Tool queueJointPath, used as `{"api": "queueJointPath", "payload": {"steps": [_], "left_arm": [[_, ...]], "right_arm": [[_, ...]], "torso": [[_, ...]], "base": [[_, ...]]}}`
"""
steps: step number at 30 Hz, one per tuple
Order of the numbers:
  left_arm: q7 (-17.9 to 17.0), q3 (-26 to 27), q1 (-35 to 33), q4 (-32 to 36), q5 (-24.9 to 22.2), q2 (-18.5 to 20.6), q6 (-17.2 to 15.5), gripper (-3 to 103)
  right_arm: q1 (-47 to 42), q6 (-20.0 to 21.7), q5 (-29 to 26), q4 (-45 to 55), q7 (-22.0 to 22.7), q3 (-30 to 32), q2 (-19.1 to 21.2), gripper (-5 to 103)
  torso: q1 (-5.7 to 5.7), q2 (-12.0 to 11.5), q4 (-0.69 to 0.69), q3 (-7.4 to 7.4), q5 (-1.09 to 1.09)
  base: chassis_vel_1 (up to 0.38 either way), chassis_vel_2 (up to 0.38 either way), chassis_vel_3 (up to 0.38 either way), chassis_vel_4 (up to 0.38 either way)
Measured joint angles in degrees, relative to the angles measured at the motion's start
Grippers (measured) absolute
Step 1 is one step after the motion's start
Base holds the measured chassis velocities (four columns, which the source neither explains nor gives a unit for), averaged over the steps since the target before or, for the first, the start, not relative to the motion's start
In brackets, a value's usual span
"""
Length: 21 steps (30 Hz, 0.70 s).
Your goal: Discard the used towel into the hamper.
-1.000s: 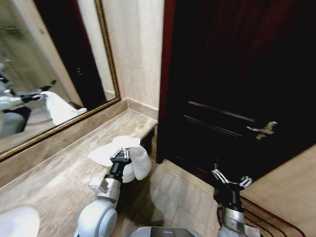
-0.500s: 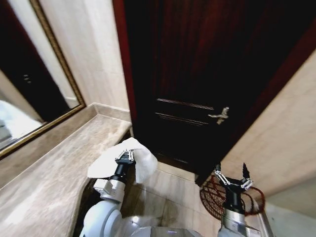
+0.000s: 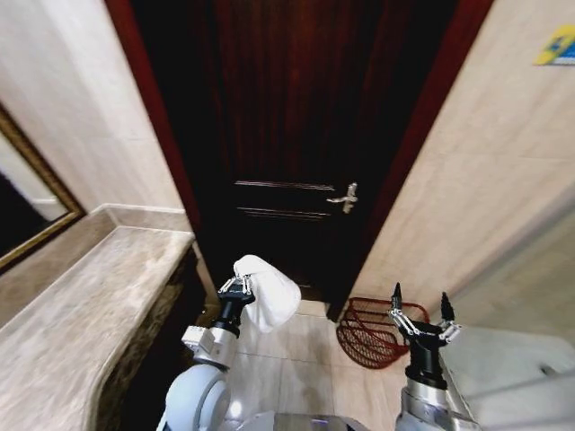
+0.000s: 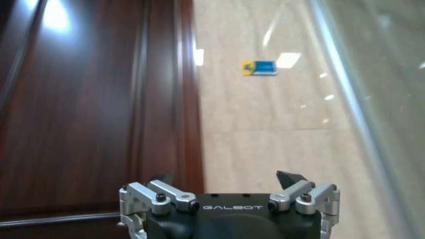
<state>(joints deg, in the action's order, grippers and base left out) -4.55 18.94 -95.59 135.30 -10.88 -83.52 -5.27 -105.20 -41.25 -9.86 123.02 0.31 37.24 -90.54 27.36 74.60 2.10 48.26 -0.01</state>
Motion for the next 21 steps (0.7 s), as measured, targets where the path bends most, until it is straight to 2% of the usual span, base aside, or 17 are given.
{"api": "queueJointPath", "payload": {"steps": [21], "left_arm": [[-1.0,-1.3,3.4,-5.4,0.2,0.1,0.4,1]], "right_arm": [[-0.3,0.5,3.3,-0.9,2.0,0.0,-0.8,100]], "torso": [[-0.01,0.0,0.00,-0.01,0.02]], "base": [[-0.124,-0.126,-0.126,-0.126]]}}
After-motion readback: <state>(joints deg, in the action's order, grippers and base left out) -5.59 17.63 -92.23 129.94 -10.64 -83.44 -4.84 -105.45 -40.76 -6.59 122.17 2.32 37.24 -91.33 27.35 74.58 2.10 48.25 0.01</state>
